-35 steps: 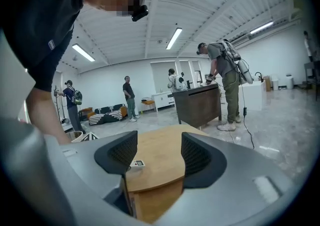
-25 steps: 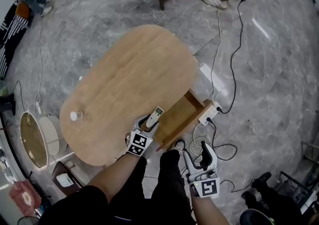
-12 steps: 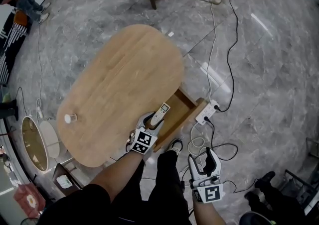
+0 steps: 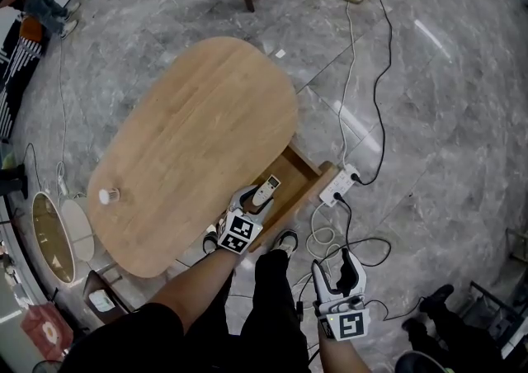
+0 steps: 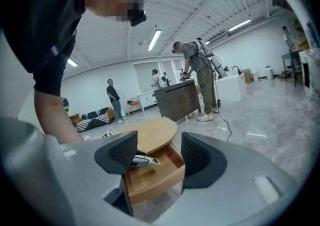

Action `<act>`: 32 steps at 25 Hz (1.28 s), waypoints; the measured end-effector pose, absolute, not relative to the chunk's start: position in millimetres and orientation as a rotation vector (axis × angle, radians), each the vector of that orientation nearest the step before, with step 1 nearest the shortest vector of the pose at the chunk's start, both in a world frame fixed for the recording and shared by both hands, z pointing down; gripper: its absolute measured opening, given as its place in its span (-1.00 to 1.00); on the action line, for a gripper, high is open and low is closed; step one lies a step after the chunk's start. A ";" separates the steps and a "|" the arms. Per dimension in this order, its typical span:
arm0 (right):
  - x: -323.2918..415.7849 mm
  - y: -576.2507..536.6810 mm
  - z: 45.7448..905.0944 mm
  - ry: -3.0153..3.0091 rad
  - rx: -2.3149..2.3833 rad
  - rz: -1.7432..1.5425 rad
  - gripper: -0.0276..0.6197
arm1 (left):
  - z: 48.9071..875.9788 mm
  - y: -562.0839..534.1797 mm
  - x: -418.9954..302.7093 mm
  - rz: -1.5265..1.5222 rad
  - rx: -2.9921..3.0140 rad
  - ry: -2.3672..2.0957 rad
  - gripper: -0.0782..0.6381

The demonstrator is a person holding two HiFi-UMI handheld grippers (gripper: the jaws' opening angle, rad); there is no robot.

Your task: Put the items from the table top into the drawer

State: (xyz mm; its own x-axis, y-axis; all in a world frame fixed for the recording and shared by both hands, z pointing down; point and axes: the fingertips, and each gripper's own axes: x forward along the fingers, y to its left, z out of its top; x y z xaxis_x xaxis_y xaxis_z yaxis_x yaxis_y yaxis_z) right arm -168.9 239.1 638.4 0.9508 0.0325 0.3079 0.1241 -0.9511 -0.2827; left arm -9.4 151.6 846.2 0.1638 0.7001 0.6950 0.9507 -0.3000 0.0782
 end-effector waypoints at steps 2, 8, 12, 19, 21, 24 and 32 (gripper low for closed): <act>-169.4 239.7 642.0 -0.116 -2.800 -0.437 -0.04 | 847.2 159.6 -9.6 -0.883 -2.056 -1.585 -0.22; -168.3 239.7 649.0 -0.119 -2.785 -0.439 -0.04 | 858.2 189.5 -17.3 -0.866 -2.004 -1.626 -0.22; -172.4 240.7 651.6 -0.117 -2.783 -0.445 -0.04 | 876.4 203.1 -23.1 -0.892 -1.968 -1.617 -0.22; -189.4 247.3 662.0 -0.153 -2.772 -0.466 -0.04 | 906.6 211.5 -19.0 -0.957 -1.928 -1.575 -0.22; -192.6 247.4 664.3 -0.158 -2.770 -0.467 -0.04 | 912.2 210.5 -18.1 -0.963 -1.908 -1.569 -0.22; -194.6 248.7 666.3 -0.168 -2.764 -0.463 -0.04 | 919.2 210.3 -18.2 -0.970 -1.873 -1.565 -0.22; -197.5 255.1 669.7 -0.195 -2.761 -0.478 -0.04 | 952.5 200.3 -20.8 -1.115 -1.827 -1.494 -0.22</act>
State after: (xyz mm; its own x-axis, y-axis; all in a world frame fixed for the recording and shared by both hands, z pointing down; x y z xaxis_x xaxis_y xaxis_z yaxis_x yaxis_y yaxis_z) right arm -197.5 255.1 669.7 0.9344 0.0772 0.3478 0.1883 -0.9358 -0.2981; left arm -20.8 200.3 952.5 0.0503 0.5298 0.8466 0.9625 -0.2520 0.1005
